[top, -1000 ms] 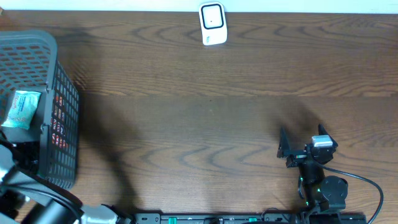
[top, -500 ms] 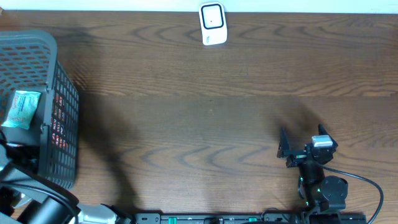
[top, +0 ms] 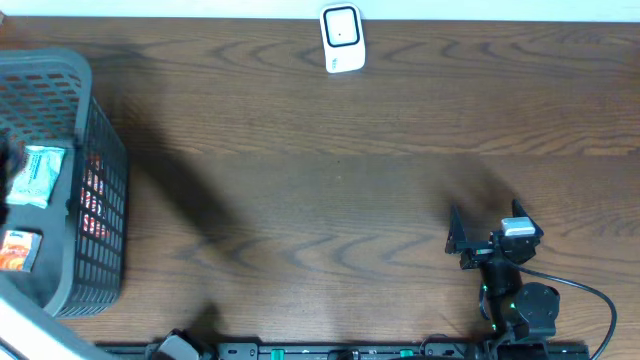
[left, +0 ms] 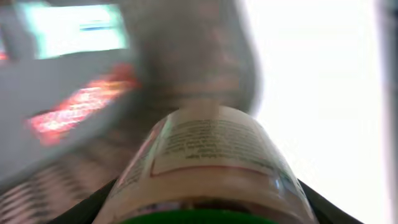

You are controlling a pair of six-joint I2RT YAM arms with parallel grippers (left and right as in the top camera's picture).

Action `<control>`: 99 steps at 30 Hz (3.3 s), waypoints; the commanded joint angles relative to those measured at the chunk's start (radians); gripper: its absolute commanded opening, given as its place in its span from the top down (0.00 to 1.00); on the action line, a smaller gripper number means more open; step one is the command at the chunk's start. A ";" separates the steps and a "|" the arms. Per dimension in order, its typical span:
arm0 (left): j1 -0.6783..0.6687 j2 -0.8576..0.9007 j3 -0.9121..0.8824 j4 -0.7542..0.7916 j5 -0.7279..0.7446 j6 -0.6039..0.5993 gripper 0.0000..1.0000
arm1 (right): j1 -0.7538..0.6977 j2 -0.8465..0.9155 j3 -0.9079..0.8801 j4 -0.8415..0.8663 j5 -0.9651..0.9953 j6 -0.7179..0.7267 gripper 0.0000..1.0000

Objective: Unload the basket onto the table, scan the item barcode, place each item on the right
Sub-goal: 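Carry jar to table center and release it with left gripper, then reach left gripper into basket and grasp the red chocolate bar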

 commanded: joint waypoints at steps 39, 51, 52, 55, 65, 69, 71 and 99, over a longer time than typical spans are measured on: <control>-1.499 0.815 -0.031 0.148 -0.572 -1.408 0.28 | 0.015 -0.004 -0.001 -0.004 0.009 0.016 0.01; -1.483 0.796 -0.020 0.154 -0.572 -1.305 0.09 | 0.015 -0.004 -0.001 -0.004 0.009 0.016 0.01; -1.479 0.783 -0.012 0.155 -0.575 -1.270 0.09 | 0.015 -0.004 -0.001 -0.004 0.009 0.016 0.01; -1.465 0.705 0.011 0.155 -0.604 -1.184 0.04 | 0.015 -0.004 -0.001 -0.004 0.009 0.016 0.01; -1.337 0.172 0.029 0.140 -0.798 -0.694 0.03 | 0.015 -0.004 -0.001 -0.004 0.009 0.016 0.01; -1.103 -0.032 0.053 0.061 -0.809 -0.409 0.03 | 0.015 -0.004 -0.001 -0.004 0.009 0.016 0.01; -0.922 -0.101 0.071 0.005 -0.809 -0.344 0.03 | 0.015 -0.004 -0.001 -0.004 0.009 0.016 0.01; -0.172 0.501 -0.022 -0.016 -0.427 0.558 0.03 | 0.015 -0.004 -0.001 -0.004 0.009 0.016 0.01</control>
